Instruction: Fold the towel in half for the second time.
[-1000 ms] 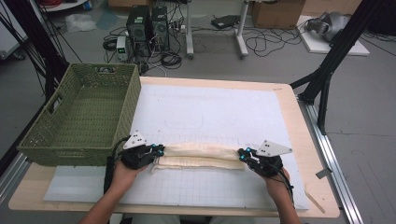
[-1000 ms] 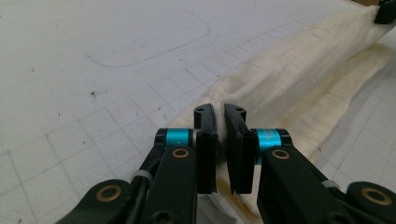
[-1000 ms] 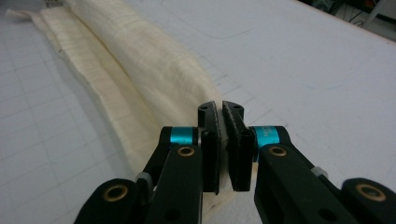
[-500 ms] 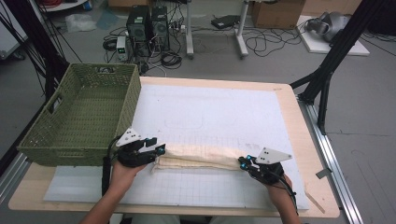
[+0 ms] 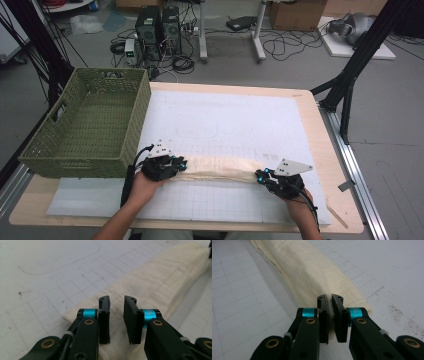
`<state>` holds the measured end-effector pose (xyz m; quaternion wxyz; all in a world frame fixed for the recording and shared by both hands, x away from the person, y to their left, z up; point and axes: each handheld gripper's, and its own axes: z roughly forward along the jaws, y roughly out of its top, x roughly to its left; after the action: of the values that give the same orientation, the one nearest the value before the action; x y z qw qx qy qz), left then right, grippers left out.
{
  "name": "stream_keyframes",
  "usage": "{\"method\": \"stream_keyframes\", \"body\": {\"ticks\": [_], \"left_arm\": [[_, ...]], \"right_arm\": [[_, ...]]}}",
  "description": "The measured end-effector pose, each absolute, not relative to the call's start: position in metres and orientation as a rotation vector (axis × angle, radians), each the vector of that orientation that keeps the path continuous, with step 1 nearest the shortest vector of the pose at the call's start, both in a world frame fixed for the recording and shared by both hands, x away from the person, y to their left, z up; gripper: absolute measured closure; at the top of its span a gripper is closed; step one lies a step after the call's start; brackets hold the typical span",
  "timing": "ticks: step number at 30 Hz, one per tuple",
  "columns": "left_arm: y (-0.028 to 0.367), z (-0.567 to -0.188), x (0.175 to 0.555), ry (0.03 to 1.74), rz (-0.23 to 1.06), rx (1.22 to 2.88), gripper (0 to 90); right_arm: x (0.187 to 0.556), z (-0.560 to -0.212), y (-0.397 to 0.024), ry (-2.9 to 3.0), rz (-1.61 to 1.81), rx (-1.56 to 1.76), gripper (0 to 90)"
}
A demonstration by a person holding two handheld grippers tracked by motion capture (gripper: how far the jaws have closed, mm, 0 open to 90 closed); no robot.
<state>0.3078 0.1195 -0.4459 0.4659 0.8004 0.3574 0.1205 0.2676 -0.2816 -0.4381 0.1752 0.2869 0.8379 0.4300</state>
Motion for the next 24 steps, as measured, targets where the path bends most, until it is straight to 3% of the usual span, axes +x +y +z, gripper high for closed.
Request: {"method": "stream_keyframes", "body": {"ticks": [4, 7, 9, 15, 24], "left_arm": [[0.119, -0.448, 0.306, 0.874, 0.323, 1.989, 74.4], [0.118, -0.449, 0.306, 0.863, 0.334, 2.006, 74.5], [0.118, -0.449, 0.305, 0.86, 0.337, 2.008, 74.4], [0.119, -0.449, 0.305, 0.862, 0.336, 2.003, 74.3], [0.118, -0.45, 0.305, 0.86, 0.331, 2.011, 75.4]], "right_arm": [[0.268, -0.43, -0.282, 2.317, 1.297, 0.835, 72.3], [0.268, -0.418, -0.278, 2.218, 1.375, 0.897, 55.1], [0.269, -0.411, -0.27, 2.168, 1.424, 0.938, 50.1], [0.285, -0.405, -0.225, 2.185, 1.44, 0.956, 59.3], [0.3, -0.432, -0.164, 2.354, 1.326, 0.931, 70.6]]}}
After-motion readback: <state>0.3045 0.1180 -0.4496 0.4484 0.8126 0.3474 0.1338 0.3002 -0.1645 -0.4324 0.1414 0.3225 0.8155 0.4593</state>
